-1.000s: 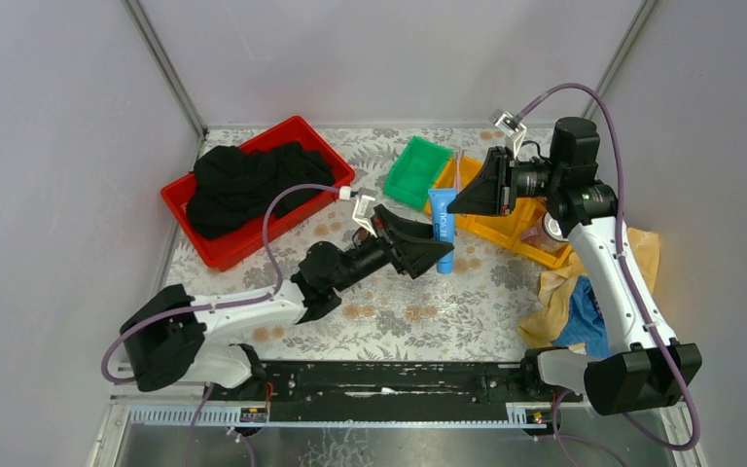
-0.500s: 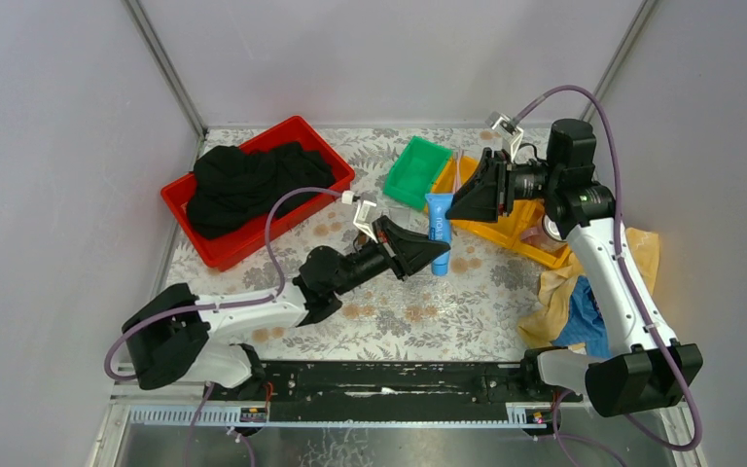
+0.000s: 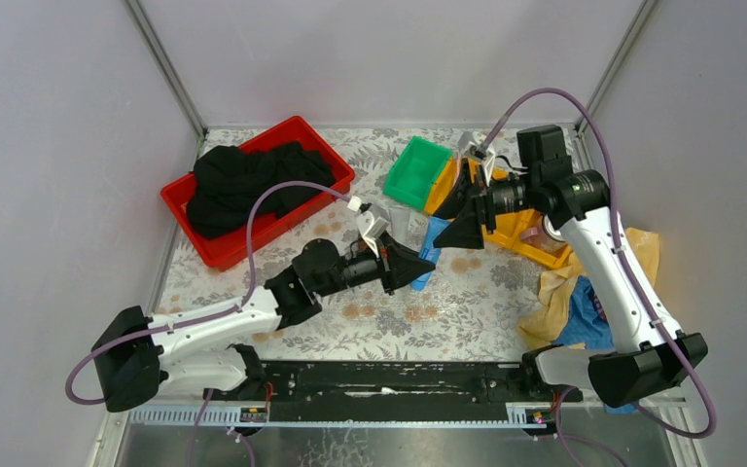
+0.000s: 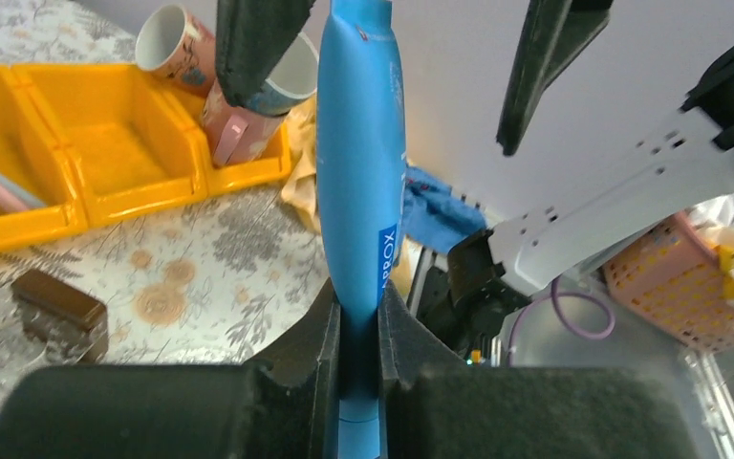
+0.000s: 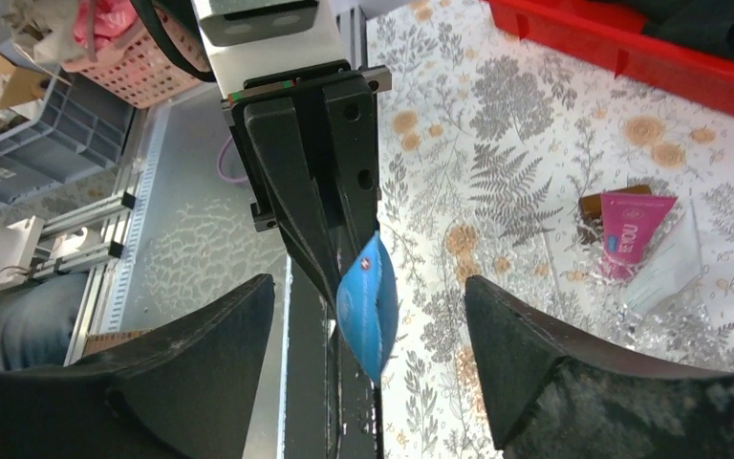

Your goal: Prepare toiletry sets of a toothbrush and toothpaste on the tray

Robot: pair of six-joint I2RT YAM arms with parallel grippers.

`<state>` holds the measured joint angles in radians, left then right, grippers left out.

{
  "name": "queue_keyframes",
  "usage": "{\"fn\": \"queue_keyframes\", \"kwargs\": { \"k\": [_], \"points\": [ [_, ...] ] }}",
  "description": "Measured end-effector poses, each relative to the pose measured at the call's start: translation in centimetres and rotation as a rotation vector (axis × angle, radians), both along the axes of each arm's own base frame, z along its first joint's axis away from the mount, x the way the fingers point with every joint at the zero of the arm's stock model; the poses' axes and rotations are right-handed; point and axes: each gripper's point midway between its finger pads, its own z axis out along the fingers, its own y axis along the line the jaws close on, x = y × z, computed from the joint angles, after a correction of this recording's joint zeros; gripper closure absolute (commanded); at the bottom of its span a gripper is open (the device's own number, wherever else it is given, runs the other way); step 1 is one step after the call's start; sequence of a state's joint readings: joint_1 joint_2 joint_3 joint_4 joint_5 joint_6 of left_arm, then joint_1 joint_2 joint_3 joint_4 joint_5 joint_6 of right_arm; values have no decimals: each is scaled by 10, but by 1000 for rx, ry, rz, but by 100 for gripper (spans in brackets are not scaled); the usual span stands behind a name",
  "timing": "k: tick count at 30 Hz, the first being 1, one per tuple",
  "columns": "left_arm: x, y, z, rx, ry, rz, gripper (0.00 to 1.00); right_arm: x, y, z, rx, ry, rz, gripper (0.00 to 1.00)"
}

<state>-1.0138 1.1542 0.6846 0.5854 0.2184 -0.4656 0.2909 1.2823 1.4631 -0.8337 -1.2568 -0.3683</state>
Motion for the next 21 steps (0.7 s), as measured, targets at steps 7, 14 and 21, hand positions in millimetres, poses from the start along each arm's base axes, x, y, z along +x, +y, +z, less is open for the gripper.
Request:
{"fn": "queue_keyframes", "kwargs": {
  "k": [7, 14, 21],
  "points": [
    [1, 2, -20, 117, -8, 2, 95, -9, 6, -18, -86, -13, 23, 42],
    [1, 6, -22, 151, -28, 6, 95, -8, 5, -26, -121, -1, 17, 47],
    [0, 10, -12, 126, -47, 16, 94, -9, 5, -26, -117, -2, 21, 75]
  ]
}}
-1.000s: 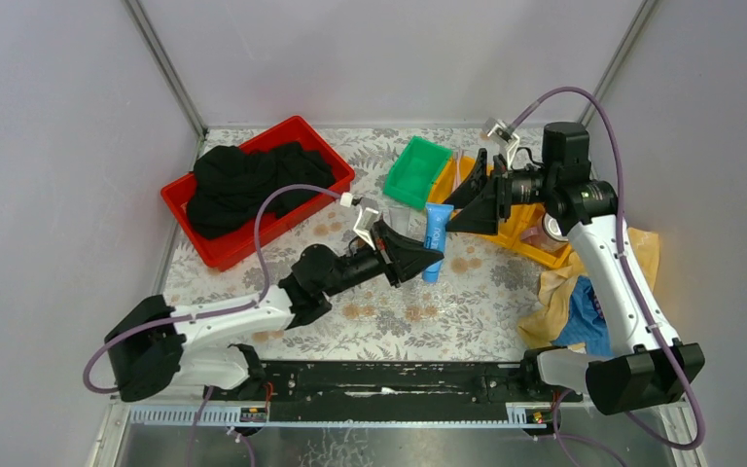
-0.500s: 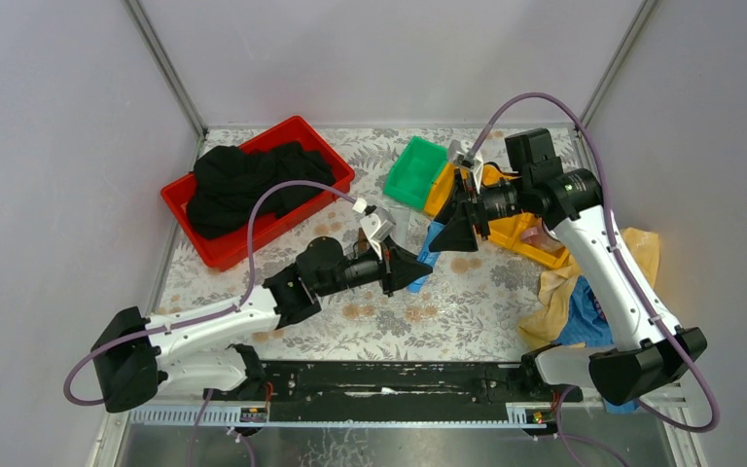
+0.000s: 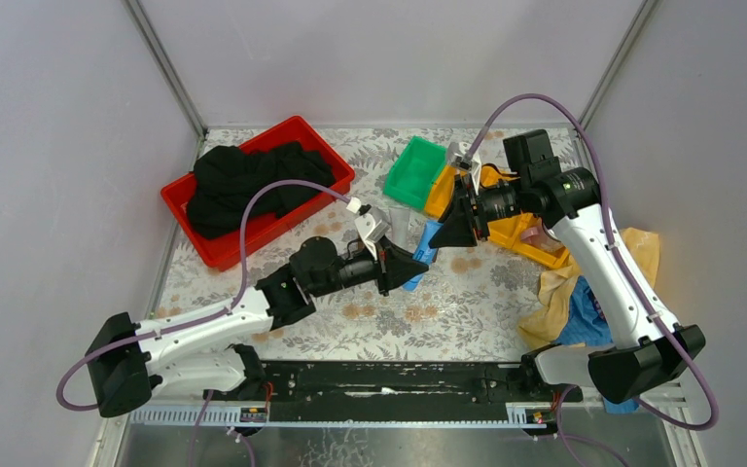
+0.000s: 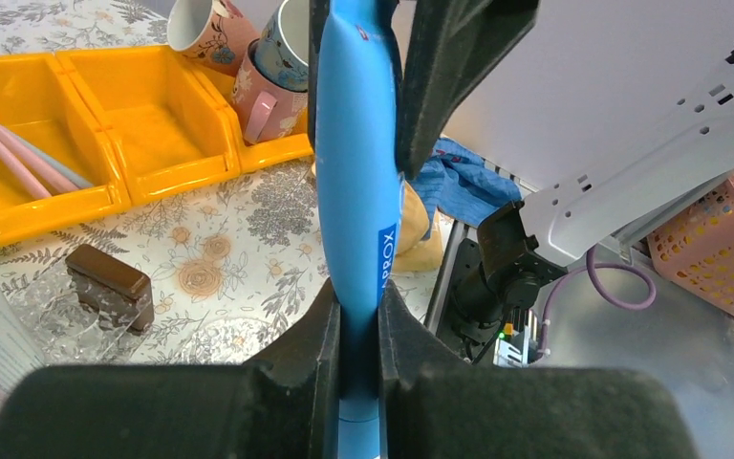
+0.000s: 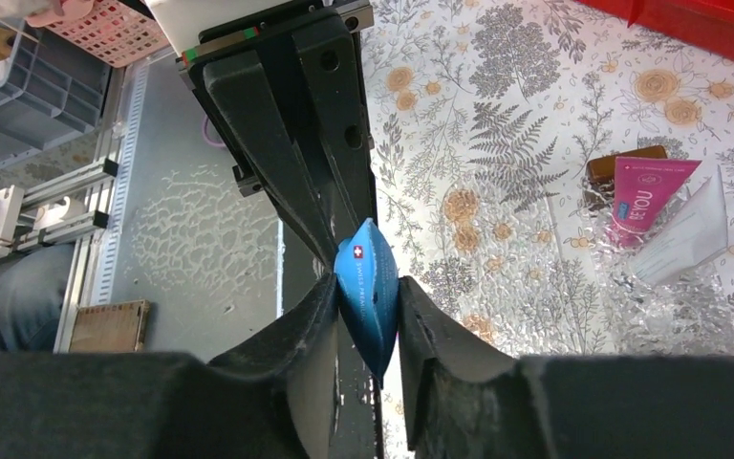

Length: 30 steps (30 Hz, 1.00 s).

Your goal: Prepare toiletry sets of a toothbrush and toothpaste on the tray

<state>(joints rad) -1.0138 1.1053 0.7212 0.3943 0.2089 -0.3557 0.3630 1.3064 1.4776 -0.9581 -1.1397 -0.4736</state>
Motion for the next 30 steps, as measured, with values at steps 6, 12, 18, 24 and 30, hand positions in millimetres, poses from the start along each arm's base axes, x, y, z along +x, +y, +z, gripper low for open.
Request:
{"fn": "queue_keyframes", "kwargs": {
  "k": [6, 12, 18, 24, 30],
  "points": [
    [1, 1, 0, -5, -3, 6, 55, 0, 1, 1, 7, -4, 5, 92],
    [3, 13, -4, -15, -9, 53, 11, 1, 2, 2, 15, -16, 10, 93],
    [7, 46, -19, -31, -16, 177, 0, 13, 1, -7, -16, -74, -12, 92],
    [22, 98, -45, -47, -8, 405, 0, 50, -7, -50, -136, -176, -115, 91],
    [32, 141, -65, -81, 22, 591, 0, 102, -12, -80, -232, -288, -231, 91]
  ]
}}
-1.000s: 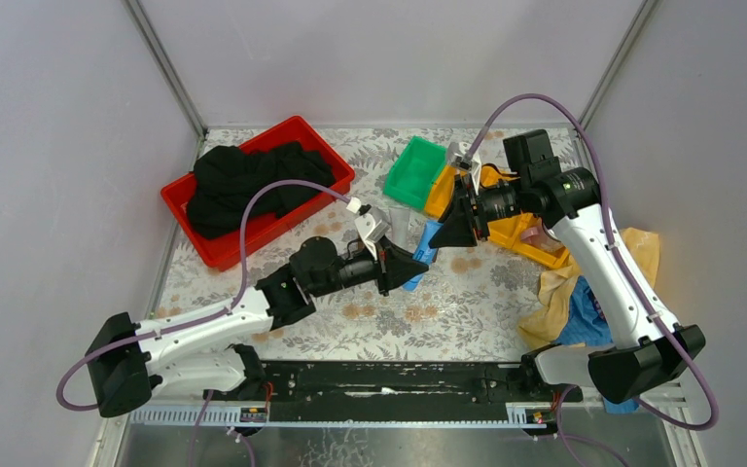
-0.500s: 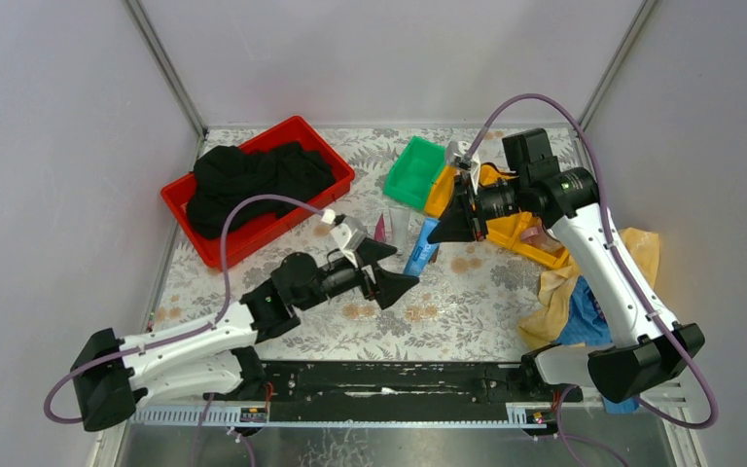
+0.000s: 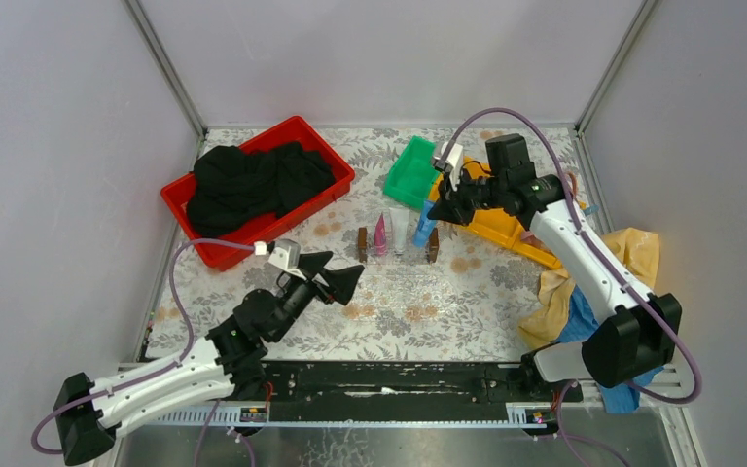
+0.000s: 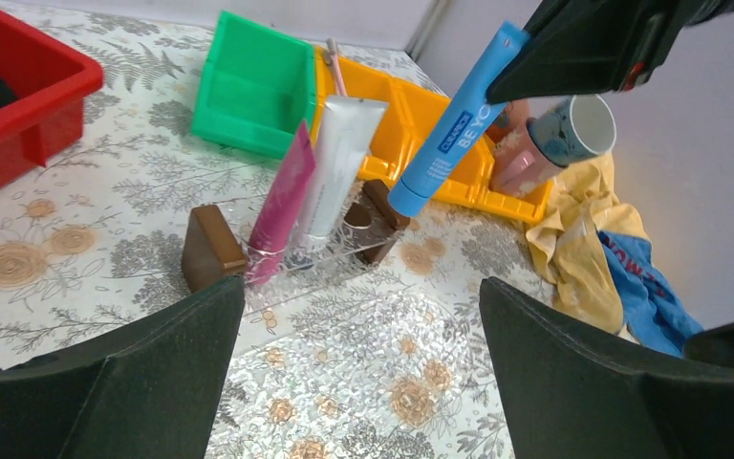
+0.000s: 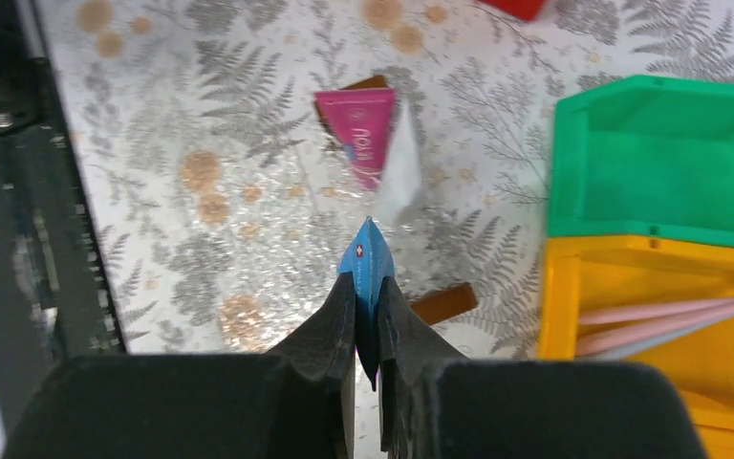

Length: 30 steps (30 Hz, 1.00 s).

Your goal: Prepare toiletry sets of a toothbrush and toothpaste on the tray

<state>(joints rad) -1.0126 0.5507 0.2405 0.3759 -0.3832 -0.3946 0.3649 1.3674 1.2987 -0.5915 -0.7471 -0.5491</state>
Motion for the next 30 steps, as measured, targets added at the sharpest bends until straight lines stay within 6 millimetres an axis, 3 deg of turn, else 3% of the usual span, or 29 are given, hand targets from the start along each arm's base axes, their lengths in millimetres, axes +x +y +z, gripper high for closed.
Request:
{"fn": "queue_keyframes", "kwargs": {
  "k": [6, 10, 30],
  "points": [
    [4, 11, -3, -14, 20, 60, 0, 33, -3, -28, -57, -23, -83, 91],
    [6, 11, -9, 4, 34, 71, 0, 44, -3, -37, -72, -23, -109, 91],
    [7, 10, -13, 18, 42, 72, 0, 47, 2, -64, -83, 33, -111, 89]
  ]
}}
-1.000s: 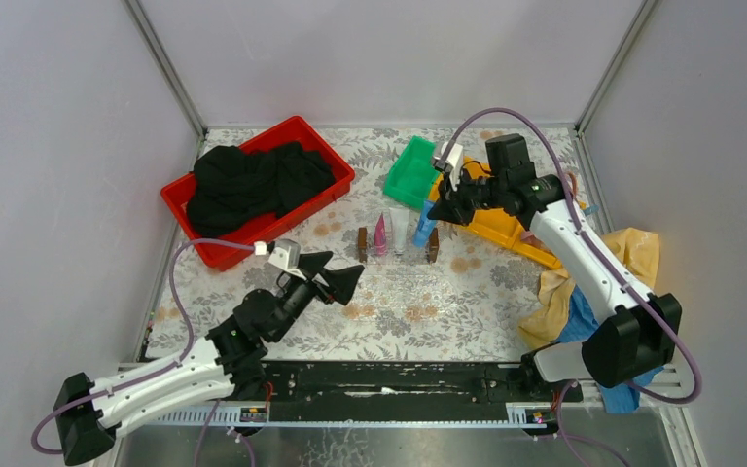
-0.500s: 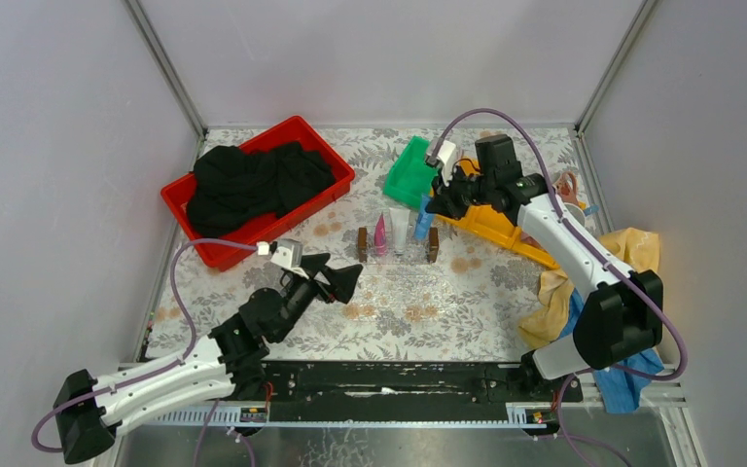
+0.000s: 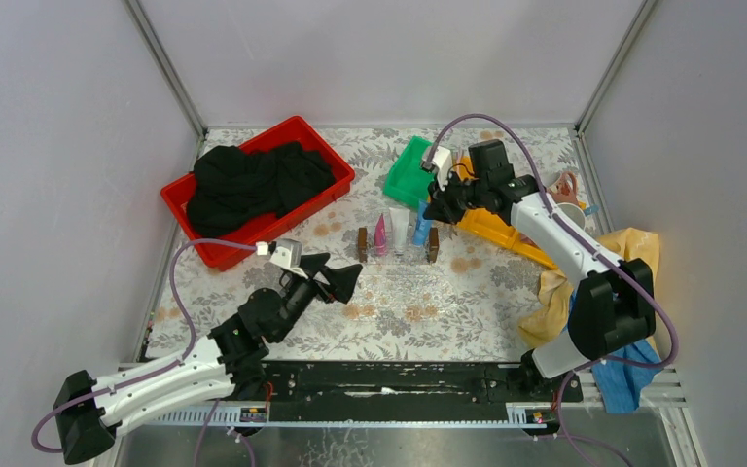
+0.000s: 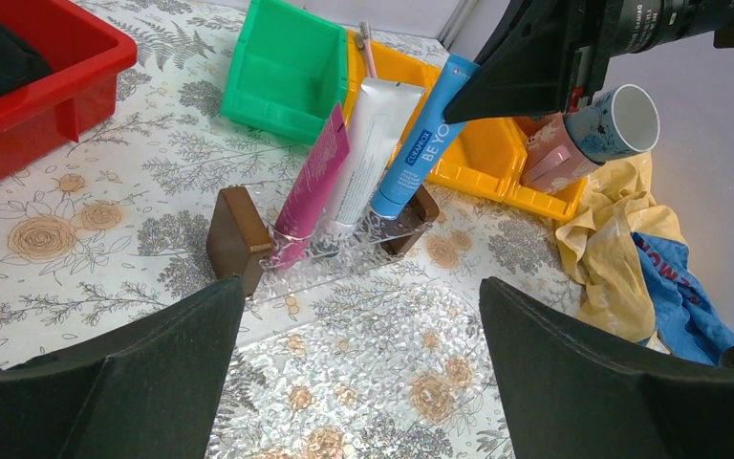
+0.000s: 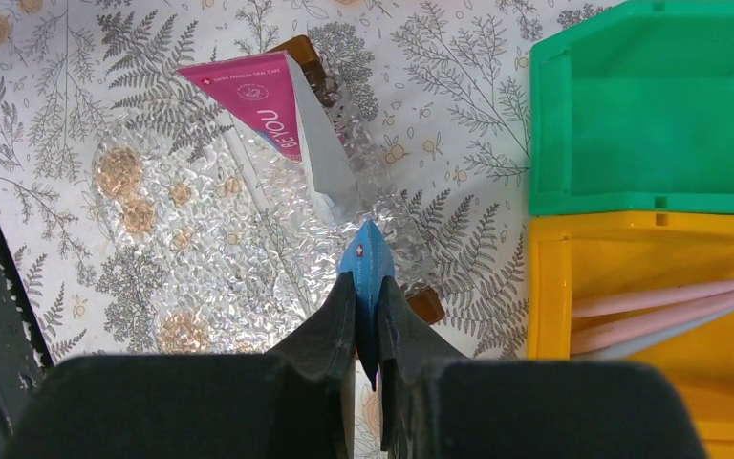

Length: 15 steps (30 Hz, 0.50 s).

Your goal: Prepare toiletry sets of a toothbrush and toothpaste on the tray

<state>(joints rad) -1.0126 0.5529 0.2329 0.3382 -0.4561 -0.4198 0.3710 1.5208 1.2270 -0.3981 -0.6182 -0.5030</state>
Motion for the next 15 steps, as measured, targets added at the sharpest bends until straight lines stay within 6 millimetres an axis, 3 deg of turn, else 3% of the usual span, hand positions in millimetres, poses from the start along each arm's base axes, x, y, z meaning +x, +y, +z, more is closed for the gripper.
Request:
{"fn": "queue_keyframes", "kwargs": {
  "k": [15],
  "points": [
    [0, 0, 2, -5, -3, 0, 0, -1, 11, -30, -55, 41, 30, 83]
  ]
}}
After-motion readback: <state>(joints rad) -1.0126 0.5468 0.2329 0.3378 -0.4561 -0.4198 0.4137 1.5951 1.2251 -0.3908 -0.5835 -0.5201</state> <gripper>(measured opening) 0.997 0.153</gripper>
